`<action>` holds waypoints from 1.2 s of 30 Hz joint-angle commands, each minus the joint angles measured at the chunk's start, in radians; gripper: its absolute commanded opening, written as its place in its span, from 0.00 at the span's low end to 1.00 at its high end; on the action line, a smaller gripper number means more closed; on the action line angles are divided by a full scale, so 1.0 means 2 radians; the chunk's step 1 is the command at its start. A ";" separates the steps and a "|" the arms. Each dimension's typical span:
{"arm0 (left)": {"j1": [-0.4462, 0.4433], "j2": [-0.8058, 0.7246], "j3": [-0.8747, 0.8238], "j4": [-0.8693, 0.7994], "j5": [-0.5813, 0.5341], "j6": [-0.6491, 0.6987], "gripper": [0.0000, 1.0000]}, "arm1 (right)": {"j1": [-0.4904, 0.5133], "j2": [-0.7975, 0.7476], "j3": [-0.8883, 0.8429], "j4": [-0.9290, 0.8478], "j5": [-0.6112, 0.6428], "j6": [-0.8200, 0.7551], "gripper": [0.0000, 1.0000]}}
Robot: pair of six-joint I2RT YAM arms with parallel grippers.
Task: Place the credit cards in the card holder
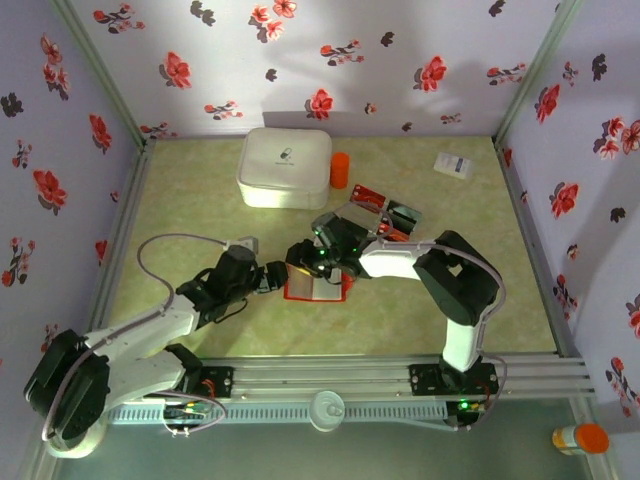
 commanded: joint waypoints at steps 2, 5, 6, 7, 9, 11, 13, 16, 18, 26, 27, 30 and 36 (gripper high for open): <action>0.003 0.010 0.000 0.011 0.005 -0.004 0.83 | -0.008 -0.012 -0.015 -0.007 0.001 -0.003 0.32; 0.003 0.013 0.001 0.011 0.006 -0.003 0.83 | -0.008 -0.004 -0.015 -0.005 -0.003 -0.003 0.23; 0.003 0.015 0.001 0.010 0.005 -0.002 0.83 | -0.008 0.000 -0.015 -0.003 -0.005 -0.002 0.20; 0.002 0.016 0.001 0.010 0.006 -0.002 0.83 | -0.008 0.003 -0.015 -0.002 -0.006 -0.001 0.17; 0.002 0.021 0.001 0.011 0.006 -0.002 0.83 | -0.008 0.010 -0.016 0.000 -0.007 -0.001 0.12; 0.000 0.027 0.002 0.011 0.006 -0.001 0.83 | -0.008 0.016 -0.016 0.002 -0.007 0.000 0.09; -0.001 0.033 0.003 0.012 0.007 0.001 0.84 | -0.008 0.022 -0.016 0.002 -0.008 0.001 0.07; -0.003 0.045 0.004 0.014 0.006 0.005 0.85 | -0.008 0.029 -0.016 0.003 -0.008 0.002 0.06; -0.005 0.054 0.005 0.015 0.006 0.008 0.87 | -0.008 0.034 -0.016 0.003 -0.010 0.003 0.06; -0.017 0.091 0.014 0.015 0.003 0.018 0.91 | -0.008 0.036 -0.019 0.005 -0.012 0.004 0.07; -0.018 0.096 0.016 0.015 0.003 0.020 0.92 | -0.008 0.035 -0.019 0.006 -0.011 0.005 0.08; -0.025 0.111 0.023 0.011 -0.003 0.027 0.92 | -0.008 0.034 -0.022 0.007 -0.010 0.007 0.08; -0.045 0.141 0.043 -0.007 -0.024 0.046 0.93 | -0.008 0.034 -0.024 0.011 -0.011 0.011 0.09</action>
